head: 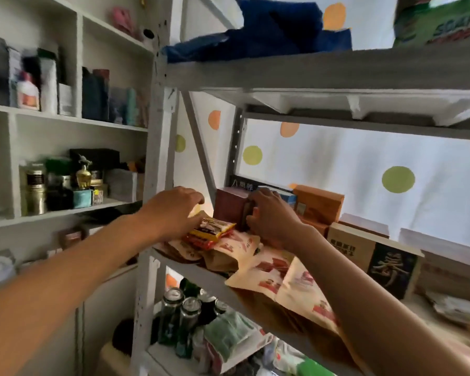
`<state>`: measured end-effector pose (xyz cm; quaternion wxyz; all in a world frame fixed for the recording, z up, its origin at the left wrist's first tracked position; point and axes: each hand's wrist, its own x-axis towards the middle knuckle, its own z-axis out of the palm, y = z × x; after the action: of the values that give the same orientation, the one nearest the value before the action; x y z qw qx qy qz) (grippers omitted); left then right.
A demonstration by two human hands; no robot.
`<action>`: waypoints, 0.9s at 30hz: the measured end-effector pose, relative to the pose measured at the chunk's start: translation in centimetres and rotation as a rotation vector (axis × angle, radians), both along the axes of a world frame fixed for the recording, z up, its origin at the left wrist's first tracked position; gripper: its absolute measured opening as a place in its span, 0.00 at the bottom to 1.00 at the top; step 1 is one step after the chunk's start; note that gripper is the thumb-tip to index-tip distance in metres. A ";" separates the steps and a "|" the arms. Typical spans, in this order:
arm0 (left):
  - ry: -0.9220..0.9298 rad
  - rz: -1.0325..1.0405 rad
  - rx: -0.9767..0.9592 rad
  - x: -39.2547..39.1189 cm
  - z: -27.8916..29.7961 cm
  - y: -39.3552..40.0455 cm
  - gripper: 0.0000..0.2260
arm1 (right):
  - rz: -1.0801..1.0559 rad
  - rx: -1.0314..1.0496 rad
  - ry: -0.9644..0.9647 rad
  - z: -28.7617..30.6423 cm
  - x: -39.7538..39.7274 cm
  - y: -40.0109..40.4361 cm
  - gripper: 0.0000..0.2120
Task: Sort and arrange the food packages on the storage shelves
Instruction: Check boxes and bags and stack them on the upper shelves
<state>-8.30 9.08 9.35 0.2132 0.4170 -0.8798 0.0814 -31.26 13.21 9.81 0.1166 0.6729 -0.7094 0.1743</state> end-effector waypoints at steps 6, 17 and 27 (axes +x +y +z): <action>0.052 -0.173 0.076 2.2 -0.4 -11.5 0.17 | -0.167 -0.037 -0.045 1.6 2.1 -8.8 0.30; 0.304 -0.312 0.297 -4.0 -1.5 -18.6 0.07 | -0.342 0.139 -0.021 0.9 0.7 -14.3 0.30; 0.574 -0.109 0.866 -9.8 -1.6 -24.0 0.21 | -0.327 0.003 -0.362 -1.6 -2.0 -16.1 0.29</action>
<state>-18.08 -14.90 7.73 0.2578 0.4260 -0.7594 -0.4187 -33.31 -2.89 8.20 0.0132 0.5071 -0.8183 0.2701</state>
